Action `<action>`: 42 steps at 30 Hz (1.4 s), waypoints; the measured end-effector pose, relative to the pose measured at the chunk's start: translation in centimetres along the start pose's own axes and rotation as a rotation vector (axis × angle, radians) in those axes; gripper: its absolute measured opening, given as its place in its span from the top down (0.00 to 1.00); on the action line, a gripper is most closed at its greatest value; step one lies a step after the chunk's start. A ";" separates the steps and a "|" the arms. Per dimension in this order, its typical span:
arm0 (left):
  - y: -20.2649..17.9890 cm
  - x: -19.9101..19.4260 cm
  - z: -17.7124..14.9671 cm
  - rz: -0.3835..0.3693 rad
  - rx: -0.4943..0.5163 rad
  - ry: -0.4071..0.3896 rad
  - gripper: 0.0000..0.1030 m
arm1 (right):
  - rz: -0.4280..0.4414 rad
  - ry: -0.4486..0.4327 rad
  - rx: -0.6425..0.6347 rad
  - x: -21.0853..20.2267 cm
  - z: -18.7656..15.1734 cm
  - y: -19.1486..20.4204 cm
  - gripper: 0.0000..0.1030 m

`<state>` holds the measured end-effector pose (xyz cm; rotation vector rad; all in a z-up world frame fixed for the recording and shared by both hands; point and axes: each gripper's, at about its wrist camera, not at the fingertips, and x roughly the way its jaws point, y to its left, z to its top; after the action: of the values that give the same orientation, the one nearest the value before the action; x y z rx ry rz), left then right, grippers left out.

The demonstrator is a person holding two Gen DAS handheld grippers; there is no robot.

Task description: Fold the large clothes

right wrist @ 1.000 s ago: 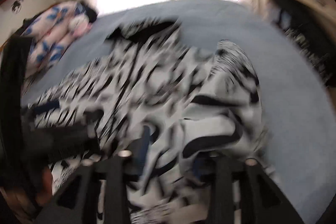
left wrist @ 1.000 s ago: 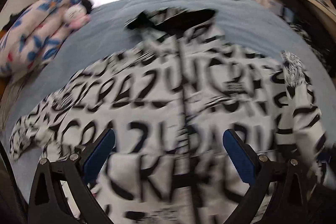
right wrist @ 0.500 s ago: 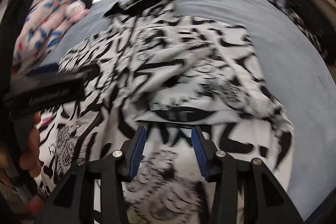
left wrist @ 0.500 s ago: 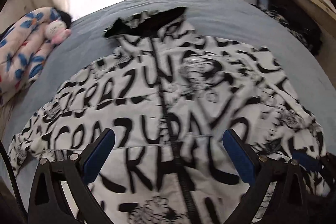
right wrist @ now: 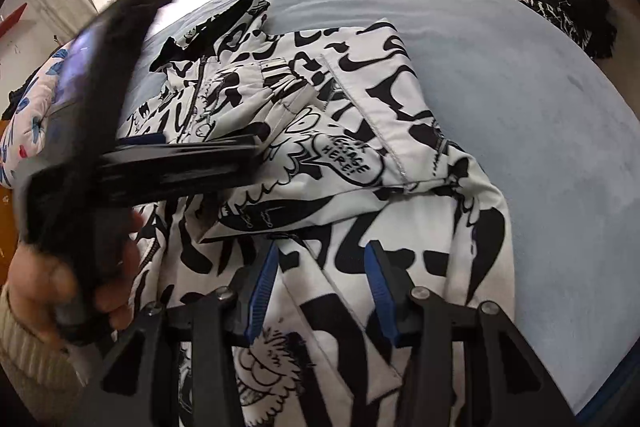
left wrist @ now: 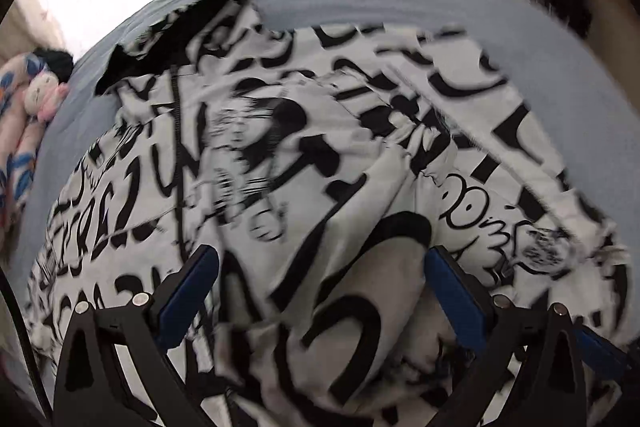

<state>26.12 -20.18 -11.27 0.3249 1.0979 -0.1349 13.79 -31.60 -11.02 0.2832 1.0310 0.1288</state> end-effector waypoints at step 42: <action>24.6 4.0 -5.3 -0.345 -0.481 -0.024 0.32 | -0.038 -0.010 -0.035 -1.3 0.3 0.6 0.56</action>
<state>29.97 5.01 -12.26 -0.2984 1.1186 -0.1747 13.46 -31.34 -9.63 0.2327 1.0224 0.1110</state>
